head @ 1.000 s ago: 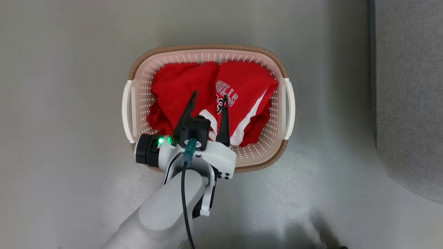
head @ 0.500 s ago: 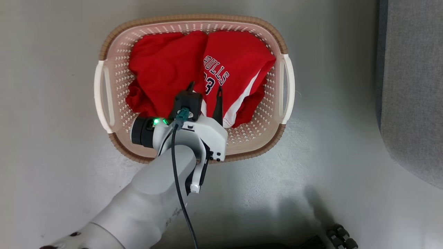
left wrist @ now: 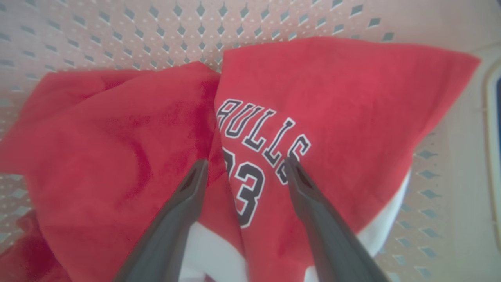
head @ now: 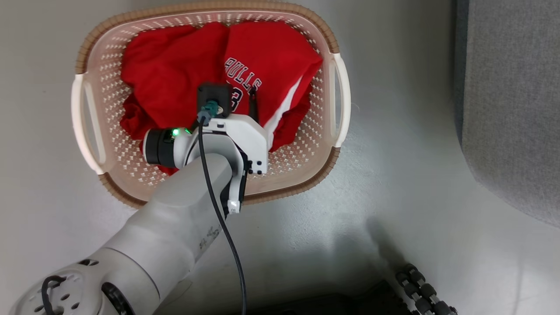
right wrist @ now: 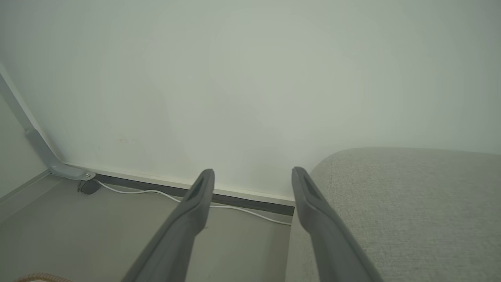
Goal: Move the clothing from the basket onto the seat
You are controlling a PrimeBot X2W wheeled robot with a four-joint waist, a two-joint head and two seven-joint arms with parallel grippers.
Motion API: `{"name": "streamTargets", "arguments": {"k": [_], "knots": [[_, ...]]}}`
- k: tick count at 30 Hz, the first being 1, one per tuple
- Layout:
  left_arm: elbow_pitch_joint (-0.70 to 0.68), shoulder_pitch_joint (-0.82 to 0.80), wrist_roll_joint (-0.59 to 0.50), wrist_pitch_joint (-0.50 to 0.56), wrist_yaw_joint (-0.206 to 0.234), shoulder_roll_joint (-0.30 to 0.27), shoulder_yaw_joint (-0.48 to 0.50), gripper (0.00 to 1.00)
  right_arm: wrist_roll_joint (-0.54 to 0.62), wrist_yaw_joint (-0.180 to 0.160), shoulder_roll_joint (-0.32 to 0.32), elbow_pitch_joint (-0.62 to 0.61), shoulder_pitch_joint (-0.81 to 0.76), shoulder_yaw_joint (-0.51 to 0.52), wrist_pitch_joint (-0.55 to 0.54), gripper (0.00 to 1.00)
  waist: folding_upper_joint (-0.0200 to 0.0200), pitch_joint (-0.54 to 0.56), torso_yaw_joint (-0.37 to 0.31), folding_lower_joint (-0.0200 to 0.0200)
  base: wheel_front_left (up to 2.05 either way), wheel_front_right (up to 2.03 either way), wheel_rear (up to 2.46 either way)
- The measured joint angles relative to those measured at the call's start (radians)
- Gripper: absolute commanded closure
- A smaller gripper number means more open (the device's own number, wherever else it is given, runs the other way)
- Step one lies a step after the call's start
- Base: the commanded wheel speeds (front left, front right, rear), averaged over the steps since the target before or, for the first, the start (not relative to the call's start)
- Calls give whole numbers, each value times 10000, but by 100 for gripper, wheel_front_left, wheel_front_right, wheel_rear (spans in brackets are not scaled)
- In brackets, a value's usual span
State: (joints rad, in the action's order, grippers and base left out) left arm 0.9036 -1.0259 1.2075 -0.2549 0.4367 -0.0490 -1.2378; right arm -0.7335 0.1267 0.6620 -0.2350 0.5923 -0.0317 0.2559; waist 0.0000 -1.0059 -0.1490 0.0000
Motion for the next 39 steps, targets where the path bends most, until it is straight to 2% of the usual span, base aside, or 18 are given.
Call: {"name": "streamTargets", "arguments": {"k": [6, 13, 14, 15, 16, 23, 31, 34, 39], "knots": [[159, -116, 880, 399, 10, -15, -255, 0, -10, 0, -79, -27, 27, -36, 2, 0, 0, -104, -226, 0, 0, 0, 0], [-44, -149, 1141, 646, -570, -52, -445, 1, -12, 0, -230, 69, 49, -96, 2, 0, 0, -141, -372, 0, 0, 0, 0], [-63, -149, 1143, 648, -621, -40, -451, 39, -12, 0, -265, 102, 66, -100, 2, 0, 0, -131, -380, 0, 0, 0, 0], [-54, -149, 1116, 642, -633, -23, -456, 95, -12, 0, -276, 136, 91, -102, 2, 0, 0, -121, -383, 0, 0, 0, 0], [-38, -148, 1055, 702, -698, -31, -464, 100, -12, 0, -286, 169, 122, -113, 0, 0, 0, -107, -391, 0, 0, 0, 0], [-4, -136, 813, 424, -763, -44, -474, 100, -13, 0, -309, 291, 147, -38, 0, 0, 0, 8, -354, 0, 0, 0, 0], [-155, 390, 614, 67, -836, -40, -491, 100, -10, 0, -372, 617, 114, -77, 2, 0, 0, 871, -184, 0, 0, 0, 0], [-439, 556, -23, 67, -727, -36, -240, 100, 6, 0, -370, 717, -21, -142, 2, 0, 0, 1307, -61, 0, 0, 0, 0], [-865, 1211, -1348, 63, -570, -10, 796, 100, 90, 0, -422, 982, -471, -502, 2, 0, 0, 2169, 164, 0, 0, 0, 0]]}}
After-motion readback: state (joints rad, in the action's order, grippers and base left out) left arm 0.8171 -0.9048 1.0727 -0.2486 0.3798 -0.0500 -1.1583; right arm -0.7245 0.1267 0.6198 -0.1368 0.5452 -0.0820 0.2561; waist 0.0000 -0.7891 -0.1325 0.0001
